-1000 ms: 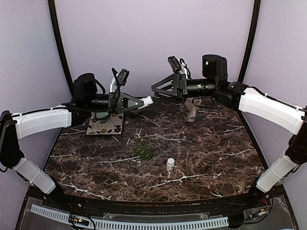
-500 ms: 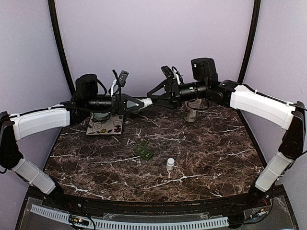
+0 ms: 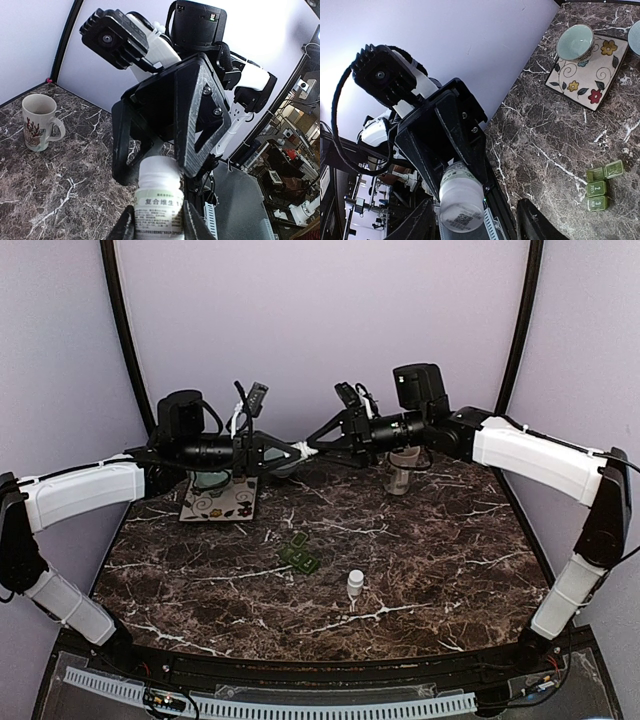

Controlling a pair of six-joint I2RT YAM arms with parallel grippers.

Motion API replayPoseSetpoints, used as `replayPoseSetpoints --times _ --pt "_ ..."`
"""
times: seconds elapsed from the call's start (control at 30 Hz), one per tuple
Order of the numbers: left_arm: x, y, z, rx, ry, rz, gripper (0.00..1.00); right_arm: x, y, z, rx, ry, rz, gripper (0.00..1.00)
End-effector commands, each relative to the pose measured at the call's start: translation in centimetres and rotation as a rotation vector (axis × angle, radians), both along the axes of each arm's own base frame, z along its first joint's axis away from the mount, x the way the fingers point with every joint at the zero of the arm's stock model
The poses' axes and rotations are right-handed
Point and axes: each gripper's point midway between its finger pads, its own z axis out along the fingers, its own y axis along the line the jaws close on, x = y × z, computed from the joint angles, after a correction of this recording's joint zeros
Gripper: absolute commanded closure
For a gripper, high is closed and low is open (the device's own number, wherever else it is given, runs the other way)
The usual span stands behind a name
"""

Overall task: Sort the pills into containers
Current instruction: Unscrew the lid of the pill bottle.

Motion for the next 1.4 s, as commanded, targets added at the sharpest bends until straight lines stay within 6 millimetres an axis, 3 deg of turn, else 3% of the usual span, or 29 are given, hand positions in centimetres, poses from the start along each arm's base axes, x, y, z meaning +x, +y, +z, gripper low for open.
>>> replayPoseSetpoints --times 0.0,0.6,0.8,0.97,1.37 --pt "-0.3 -0.3 1.3 -0.004 -0.05 -0.01 1.0 0.3 0.3 2.2 0.054 -0.039 0.018 0.46" --pt "-0.1 -0.5 0.8 0.011 -0.059 0.004 1.0 -0.2 0.5 2.1 0.056 -0.02 0.041 0.63" --pt "-0.1 -0.6 0.7 0.012 -0.061 0.002 1.0 -0.5 0.6 2.1 0.054 -0.025 0.052 0.77" --pt "-0.3 -0.8 1.1 -0.005 -0.049 -0.015 1.0 -0.8 0.6 2.0 0.026 -0.087 0.073 1.0" --pt "-2.7 -1.5 4.6 -0.129 0.103 -0.241 1.0 -2.2 -0.9 1.7 -0.004 -0.437 0.139 1.0"
